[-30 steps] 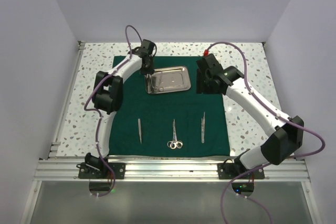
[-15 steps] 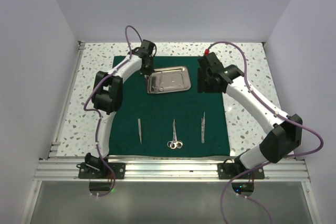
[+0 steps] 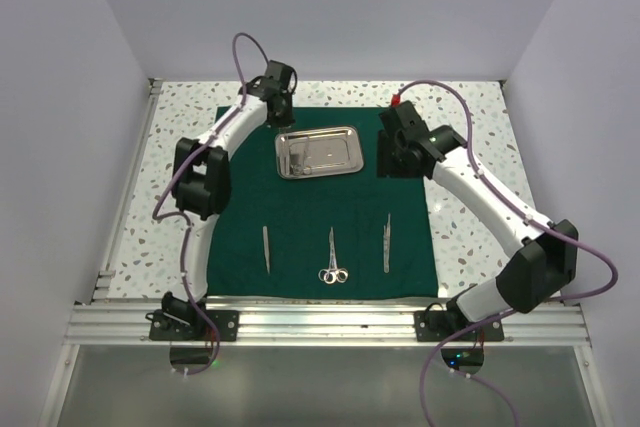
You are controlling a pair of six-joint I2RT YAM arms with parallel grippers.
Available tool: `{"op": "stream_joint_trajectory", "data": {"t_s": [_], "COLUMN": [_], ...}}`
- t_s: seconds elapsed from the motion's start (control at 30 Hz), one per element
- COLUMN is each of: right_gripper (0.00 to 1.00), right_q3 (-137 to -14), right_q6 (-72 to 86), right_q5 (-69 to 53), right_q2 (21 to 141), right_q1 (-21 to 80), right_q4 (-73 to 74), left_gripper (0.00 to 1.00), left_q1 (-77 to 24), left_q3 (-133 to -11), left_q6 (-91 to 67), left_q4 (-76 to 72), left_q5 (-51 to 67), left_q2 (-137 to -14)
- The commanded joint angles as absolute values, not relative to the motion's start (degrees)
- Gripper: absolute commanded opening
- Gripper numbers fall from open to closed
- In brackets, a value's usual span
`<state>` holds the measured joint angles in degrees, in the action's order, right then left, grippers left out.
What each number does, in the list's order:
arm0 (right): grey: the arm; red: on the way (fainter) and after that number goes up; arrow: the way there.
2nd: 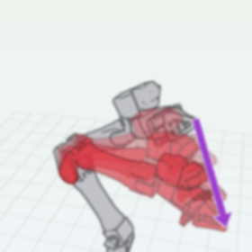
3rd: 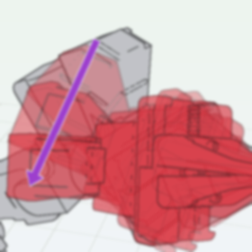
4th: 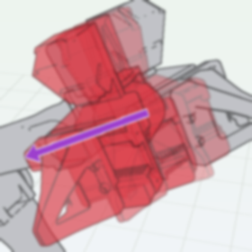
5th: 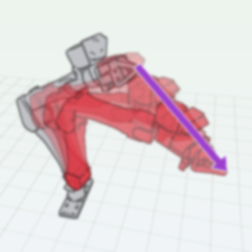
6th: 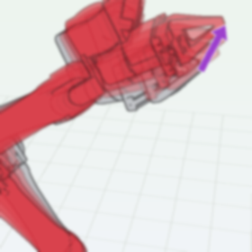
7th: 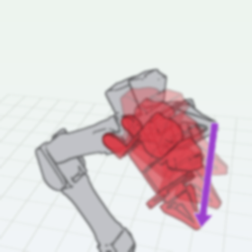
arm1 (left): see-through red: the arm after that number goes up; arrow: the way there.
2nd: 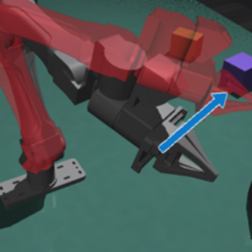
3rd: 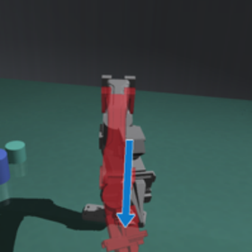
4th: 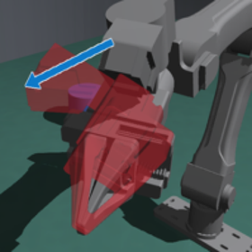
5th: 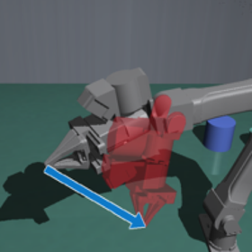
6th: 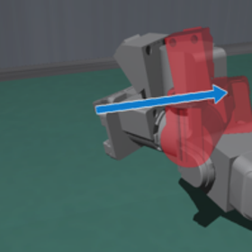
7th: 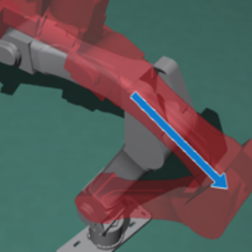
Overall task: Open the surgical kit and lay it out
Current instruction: Pick up the medical item from the container, then place the medical item in the surgical kit.
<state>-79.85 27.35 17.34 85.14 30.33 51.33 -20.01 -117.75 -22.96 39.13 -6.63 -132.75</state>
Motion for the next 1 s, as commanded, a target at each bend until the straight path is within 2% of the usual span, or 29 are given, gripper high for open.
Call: {"op": "stream_joint_trajectory", "data": {"t_s": [0.0, 0.1, 0.53, 0.73, 0.97], "right_gripper": [0.56, 0.56, 0.55, 0.54, 0.54], "right_q3": [-79.11, -77.97, -69.88, -65.4, -62.84], "right_q6": [26.98, 26.89, 27.77, 29.62, 31.55], "right_q5": [16.26, 15.73, 11.08, 10.2, 10.02], "right_q2": [81.74, 80.43, 70.24, 63.03, 55.99], "right_q1": [30.06, 30.06, 30.06, 30.06, 30.15], "right_q4": [49.57, 49.39, 49.39, 50.97, 55.01], "left_gripper": [0.0, 0.0, 0.0, 0.0, 0.0], "left_q1": [-19.78, -20.04, -28.91, -31.72, -33.13], "left_q3": [-120.42, -114.54, -66.67, -53.9, -46.85], "left_q6": [-23.29, -24.69, -35.23, -40.5, -42.89], "left_q4": [41.66, 41.31, 35.69, 34.02, 31.29], "left_q5": [-6.94, -6.77, -11.6, -11.51, -12.04], "left_q2": [-124.03, -118.42, -89.66, -81.39, -78.4]}}
